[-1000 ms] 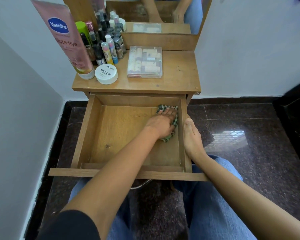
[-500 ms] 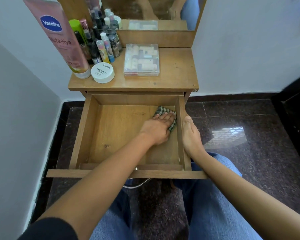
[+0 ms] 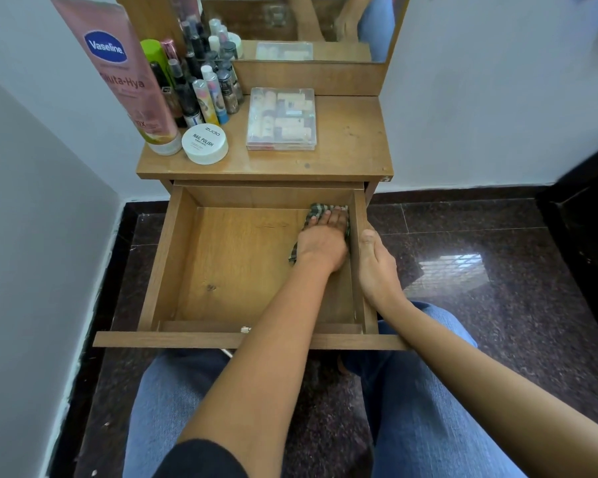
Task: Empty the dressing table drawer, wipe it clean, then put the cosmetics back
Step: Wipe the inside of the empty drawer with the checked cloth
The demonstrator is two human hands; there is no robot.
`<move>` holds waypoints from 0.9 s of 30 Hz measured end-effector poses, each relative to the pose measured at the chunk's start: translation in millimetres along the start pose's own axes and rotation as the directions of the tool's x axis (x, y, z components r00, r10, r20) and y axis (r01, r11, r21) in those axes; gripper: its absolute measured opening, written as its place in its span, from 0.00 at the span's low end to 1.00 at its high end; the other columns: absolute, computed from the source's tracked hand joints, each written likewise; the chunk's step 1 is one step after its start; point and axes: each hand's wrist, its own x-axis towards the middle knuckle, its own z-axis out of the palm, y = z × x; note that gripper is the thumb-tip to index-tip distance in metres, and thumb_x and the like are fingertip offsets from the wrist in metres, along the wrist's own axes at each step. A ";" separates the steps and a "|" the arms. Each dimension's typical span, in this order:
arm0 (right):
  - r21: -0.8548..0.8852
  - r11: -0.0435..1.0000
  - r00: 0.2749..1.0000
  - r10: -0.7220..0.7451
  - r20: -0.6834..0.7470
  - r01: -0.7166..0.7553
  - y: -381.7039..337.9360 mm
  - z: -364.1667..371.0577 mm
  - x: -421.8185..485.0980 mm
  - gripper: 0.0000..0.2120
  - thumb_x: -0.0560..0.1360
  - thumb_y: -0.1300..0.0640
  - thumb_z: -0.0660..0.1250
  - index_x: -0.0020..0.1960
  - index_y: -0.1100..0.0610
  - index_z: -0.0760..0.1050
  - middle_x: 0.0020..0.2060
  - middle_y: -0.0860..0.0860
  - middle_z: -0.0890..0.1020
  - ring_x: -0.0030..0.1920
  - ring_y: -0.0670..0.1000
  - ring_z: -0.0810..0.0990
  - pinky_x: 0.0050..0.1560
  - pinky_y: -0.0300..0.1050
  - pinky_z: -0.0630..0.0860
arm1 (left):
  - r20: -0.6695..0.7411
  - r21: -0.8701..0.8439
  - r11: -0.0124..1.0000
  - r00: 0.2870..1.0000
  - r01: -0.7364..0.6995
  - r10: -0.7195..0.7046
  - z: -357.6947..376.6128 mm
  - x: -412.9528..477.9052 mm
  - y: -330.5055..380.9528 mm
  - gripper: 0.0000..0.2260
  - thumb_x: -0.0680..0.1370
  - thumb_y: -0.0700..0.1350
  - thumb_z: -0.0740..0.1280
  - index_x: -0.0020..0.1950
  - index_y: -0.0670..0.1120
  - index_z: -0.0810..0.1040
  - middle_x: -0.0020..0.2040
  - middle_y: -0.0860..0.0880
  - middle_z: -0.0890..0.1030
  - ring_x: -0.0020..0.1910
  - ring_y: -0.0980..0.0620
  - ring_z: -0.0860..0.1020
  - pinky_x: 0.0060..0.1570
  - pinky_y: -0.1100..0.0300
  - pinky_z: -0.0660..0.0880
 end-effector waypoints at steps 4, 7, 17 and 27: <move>-0.011 1.000 1.000 0.001 0.000 -0.001 0.7 0.1 0.1 0.24 0.83 0.44 0.45 0.74 0.50 0.63 0.65 0.51 0.74 0.63 0.49 0.71 0.62 0.43 0.64 | 0.040 -0.044 0.999 0.999 0.012 -0.011 0.9 4.1 -3.0 0.29 0.83 0.44 0.56 0.80 0.48 0.44 0.80 0.50 0.46 0.78 0.49 0.48 0.75 0.52 0.50; 0.006 1.000 1.000 -0.003 0.004 0.003 2.3 0.5 1.5 0.23 0.83 0.45 0.44 0.67 0.52 0.70 0.56 0.48 0.78 0.57 0.48 0.73 0.58 0.43 0.65 | 0.084 -0.001 0.998 0.994 -0.064 0.064 -2.1 6.0 -15.2 0.31 0.81 0.42 0.57 0.80 0.49 0.44 0.80 0.50 0.46 0.78 0.48 0.50 0.76 0.51 0.54; 0.024 1.000 1.000 0.016 0.006 -0.016 1.2 -1.4 2.9 0.23 0.82 0.44 0.45 0.73 0.48 0.65 0.66 0.50 0.74 0.65 0.50 0.71 0.68 0.48 0.65 | 0.240 0.243 0.879 0.903 -0.411 0.356 1.9 -11.9 -49.4 0.32 0.81 0.41 0.57 0.79 0.52 0.42 0.80 0.50 0.46 0.78 0.50 0.49 0.76 0.50 0.53; 0.029 1.000 1.000 -0.002 -0.001 0.002 0.0 -2.2 2.6 0.23 0.83 0.46 0.45 0.70 0.52 0.68 0.59 0.50 0.78 0.61 0.50 0.74 0.60 0.41 0.65 | 0.471 0.208 0.633 0.643 -0.746 0.603 1.8 -42.8 -58.8 0.33 0.79 0.34 0.54 0.79 0.52 0.44 0.80 0.52 0.47 0.78 0.54 0.44 0.76 0.55 0.41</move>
